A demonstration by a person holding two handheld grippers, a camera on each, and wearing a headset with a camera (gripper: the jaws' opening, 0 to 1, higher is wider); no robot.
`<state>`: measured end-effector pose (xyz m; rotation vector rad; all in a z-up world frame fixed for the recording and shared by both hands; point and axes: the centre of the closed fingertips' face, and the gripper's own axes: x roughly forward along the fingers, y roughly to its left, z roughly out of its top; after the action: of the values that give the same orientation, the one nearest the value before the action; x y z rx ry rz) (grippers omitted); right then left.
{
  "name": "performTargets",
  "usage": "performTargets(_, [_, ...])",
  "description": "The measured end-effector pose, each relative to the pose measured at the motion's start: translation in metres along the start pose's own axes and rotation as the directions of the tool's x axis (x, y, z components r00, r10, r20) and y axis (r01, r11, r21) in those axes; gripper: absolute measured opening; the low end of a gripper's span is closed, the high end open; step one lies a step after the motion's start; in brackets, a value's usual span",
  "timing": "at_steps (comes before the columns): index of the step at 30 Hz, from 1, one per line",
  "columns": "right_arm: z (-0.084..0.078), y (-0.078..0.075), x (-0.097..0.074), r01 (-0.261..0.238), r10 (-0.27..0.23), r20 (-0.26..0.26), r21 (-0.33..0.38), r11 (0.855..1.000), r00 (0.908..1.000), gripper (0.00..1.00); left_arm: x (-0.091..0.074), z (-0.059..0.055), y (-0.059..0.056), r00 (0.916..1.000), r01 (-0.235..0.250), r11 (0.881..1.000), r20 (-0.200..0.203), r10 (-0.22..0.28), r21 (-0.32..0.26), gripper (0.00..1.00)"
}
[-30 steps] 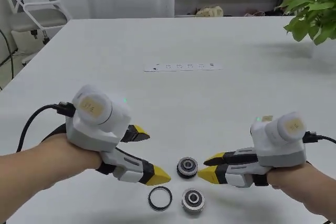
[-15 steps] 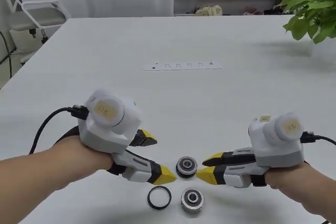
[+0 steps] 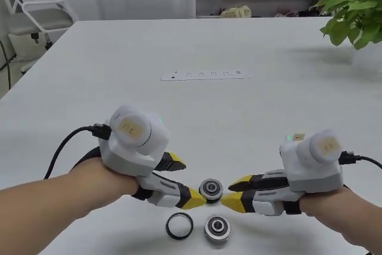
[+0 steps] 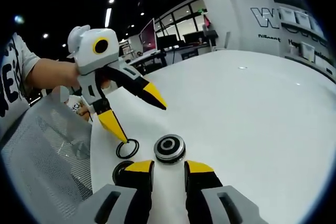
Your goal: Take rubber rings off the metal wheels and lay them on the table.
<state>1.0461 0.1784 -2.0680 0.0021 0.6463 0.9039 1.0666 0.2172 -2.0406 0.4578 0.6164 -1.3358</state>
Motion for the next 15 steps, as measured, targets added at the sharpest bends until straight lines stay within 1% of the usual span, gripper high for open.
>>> performTargets(5, [-0.001, 0.0, 0.001, -0.002, 0.002, -0.004, -0.003, 1.0, 1.0, 0.21, 0.005, 0.002, -0.001, 1.0, 0.005, 1.0, 0.0, -0.005, 0.004, 0.4])
performTargets(9, [-0.001, 0.001, 0.001, -0.003, 0.003, -0.007, -0.008, 1.0, 1.0, 0.21, 0.01, 0.002, -0.003, 0.9999, 0.013, 1.0, -0.008, -0.013, 0.008, 0.38])
performTargets(15, [-0.002, -0.001, 0.001, -0.002, 0.002, -0.011, -0.008, 1.0, 0.9999, 0.21, 0.015, 0.004, -0.003, 0.9998, 0.017, 1.0, -0.008, -0.017, 0.02, 0.33])
